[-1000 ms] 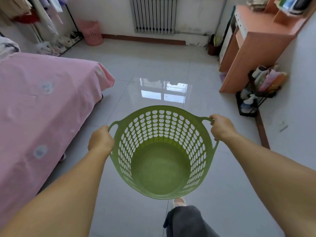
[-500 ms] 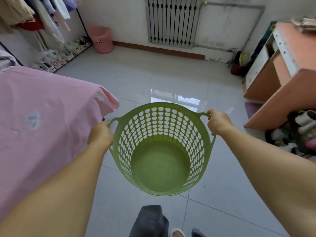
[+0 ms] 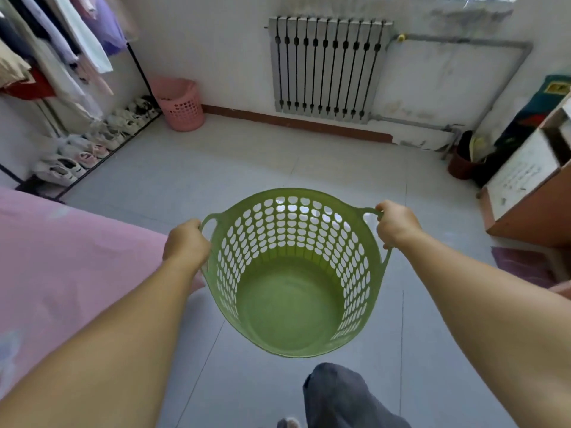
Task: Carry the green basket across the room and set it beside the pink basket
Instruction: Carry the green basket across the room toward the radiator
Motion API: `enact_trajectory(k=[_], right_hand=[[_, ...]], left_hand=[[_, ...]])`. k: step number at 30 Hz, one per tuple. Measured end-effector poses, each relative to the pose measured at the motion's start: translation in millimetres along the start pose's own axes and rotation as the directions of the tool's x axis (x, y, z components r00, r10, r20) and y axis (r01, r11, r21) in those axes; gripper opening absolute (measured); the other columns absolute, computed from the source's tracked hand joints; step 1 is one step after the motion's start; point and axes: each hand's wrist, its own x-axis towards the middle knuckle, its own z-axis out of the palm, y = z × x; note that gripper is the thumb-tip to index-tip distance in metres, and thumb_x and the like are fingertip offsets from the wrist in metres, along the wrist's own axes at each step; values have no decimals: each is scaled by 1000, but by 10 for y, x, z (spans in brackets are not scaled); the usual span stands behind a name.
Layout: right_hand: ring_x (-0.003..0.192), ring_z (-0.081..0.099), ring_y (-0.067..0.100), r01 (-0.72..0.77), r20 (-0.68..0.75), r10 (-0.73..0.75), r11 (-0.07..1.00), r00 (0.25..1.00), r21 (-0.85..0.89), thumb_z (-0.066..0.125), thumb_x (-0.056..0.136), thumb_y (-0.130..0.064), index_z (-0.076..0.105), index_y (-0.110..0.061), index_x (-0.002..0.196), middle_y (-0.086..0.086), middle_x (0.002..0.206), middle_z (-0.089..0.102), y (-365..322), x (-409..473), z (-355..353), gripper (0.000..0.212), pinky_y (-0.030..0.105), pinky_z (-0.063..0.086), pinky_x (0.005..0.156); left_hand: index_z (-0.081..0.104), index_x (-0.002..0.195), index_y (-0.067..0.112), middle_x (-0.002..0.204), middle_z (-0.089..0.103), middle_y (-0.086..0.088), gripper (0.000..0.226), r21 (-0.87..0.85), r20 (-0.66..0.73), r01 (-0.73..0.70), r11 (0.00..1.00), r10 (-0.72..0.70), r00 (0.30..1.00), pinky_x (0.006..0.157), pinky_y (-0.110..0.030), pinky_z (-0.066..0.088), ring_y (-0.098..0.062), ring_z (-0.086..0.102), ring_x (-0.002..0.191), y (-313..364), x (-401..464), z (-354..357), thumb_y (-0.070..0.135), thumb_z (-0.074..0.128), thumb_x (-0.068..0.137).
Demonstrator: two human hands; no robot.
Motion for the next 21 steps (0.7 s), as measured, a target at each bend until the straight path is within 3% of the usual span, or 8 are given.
enact_trajectory(k=[2,6,9,12,15,21], right_hand=[[90,58,35,-3,14,3,1000,1000,5,44,81,3,47,-11,130,18,120,57,-248,624,28,50,49,58,72],[72,62,33,26,43,-26,1000,999,-2,42,82,3,52,-9,120,16,108,57,-833,1877,78,41,50,58,68],[77,61,34,76,79,-75,997,994,-9,45,82,3,53,-7,118,17,108,57,-1347,2686,84,38,48,59,65],[85,60,35,143,88,-139,989,986,-46,44,81,1,53,-6,115,15,99,56,-1917,3456,67,36,50,56,74],[83,60,35,177,79,-171,982,982,-72,44,81,0,54,-6,111,10,90,52,-2449,4241,113,32,50,56,75],[80,63,37,204,75,-197,972,978,-118,41,80,3,56,-4,108,16,94,58,-3481,5841,445,32,52,57,71]], left_hand=[[61,94,2,93,67,-24,26,0,-10,23,1000,-23,1000,72,-41,56,-38,63,79,158,618,-22,-8,45,78],[62,96,3,93,65,-24,27,-32,-37,68,997,-69,997,78,-50,58,-41,66,84,458,1823,-8,-8,43,81],[62,96,4,95,64,-22,30,-48,-46,105,993,-107,993,79,-51,58,-41,66,86,709,2577,-44,-8,38,83],[62,99,5,95,65,-22,33,-46,-61,152,987,-155,986,78,-50,58,-40,66,88,956,3356,-146,-8,37,82],[60,100,5,96,64,-23,33,-68,-69,193,979,-197,978,77,-51,58,-41,67,87,1122,4187,-240,-8,35,82],[58,94,10,97,64,-23,30,-93,-73,203,975,-210,975,76,-51,58,-41,67,88,1268,6055,-362,-8,36,83]])
